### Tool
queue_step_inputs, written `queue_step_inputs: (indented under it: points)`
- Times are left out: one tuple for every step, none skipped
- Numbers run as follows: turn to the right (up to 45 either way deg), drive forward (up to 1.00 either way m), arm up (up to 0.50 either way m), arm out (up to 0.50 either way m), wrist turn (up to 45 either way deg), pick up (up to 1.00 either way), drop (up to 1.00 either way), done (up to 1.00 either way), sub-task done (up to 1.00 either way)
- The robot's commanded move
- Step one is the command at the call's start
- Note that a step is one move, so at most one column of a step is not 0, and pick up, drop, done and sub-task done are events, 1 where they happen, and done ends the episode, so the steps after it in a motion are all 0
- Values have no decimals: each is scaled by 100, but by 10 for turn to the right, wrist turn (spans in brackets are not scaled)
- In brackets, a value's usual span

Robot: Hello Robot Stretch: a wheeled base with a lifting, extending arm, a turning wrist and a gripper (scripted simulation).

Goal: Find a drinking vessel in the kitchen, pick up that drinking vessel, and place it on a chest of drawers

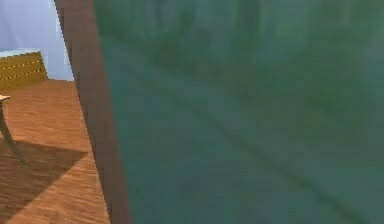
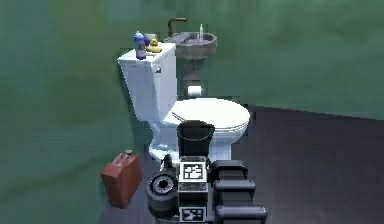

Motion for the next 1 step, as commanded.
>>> queue_step_inputs:
  points:
    - [-390, 0, 0, 0, 0, 0, 0, 0, 0]
